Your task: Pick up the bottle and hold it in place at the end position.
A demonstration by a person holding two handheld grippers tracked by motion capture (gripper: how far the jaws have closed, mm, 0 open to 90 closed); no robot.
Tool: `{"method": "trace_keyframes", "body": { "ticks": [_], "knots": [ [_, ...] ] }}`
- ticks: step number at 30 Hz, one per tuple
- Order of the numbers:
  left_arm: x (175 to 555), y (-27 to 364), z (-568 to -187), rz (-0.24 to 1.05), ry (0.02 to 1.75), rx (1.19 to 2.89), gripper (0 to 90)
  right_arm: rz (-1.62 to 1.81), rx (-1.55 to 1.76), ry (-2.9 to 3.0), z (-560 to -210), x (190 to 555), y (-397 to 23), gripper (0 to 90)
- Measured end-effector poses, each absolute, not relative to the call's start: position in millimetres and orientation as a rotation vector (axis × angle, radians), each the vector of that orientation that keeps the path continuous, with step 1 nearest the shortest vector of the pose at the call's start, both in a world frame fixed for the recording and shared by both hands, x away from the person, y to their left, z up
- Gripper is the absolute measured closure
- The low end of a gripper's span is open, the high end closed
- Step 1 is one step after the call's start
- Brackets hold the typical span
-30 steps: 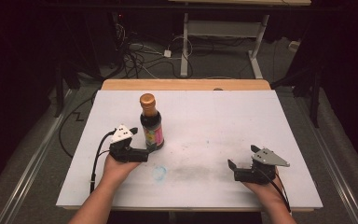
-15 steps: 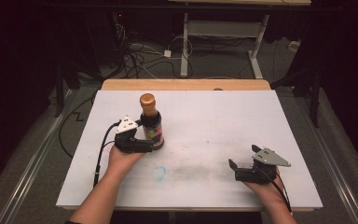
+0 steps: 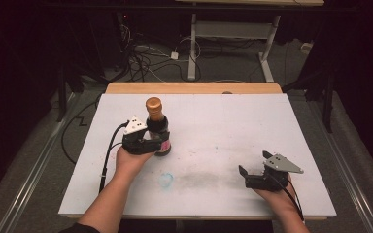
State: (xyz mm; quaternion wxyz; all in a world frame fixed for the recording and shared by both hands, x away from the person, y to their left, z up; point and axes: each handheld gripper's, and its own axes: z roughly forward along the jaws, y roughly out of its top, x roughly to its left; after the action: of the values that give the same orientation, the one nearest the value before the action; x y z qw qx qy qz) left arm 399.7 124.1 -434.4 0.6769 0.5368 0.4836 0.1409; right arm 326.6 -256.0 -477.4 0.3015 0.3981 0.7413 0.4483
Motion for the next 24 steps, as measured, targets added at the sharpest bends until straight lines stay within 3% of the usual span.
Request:
{"method": "trace_keyframes", "body": {
  "ticks": [24],
  "knots": [
    [396.1, 116.2, -427.1, 0.363, 1.064, 1.192, 29.4, 1.198, 1.074, 1.946, -475.9, 326.7, -260.6, 0.7]
  ]
}}
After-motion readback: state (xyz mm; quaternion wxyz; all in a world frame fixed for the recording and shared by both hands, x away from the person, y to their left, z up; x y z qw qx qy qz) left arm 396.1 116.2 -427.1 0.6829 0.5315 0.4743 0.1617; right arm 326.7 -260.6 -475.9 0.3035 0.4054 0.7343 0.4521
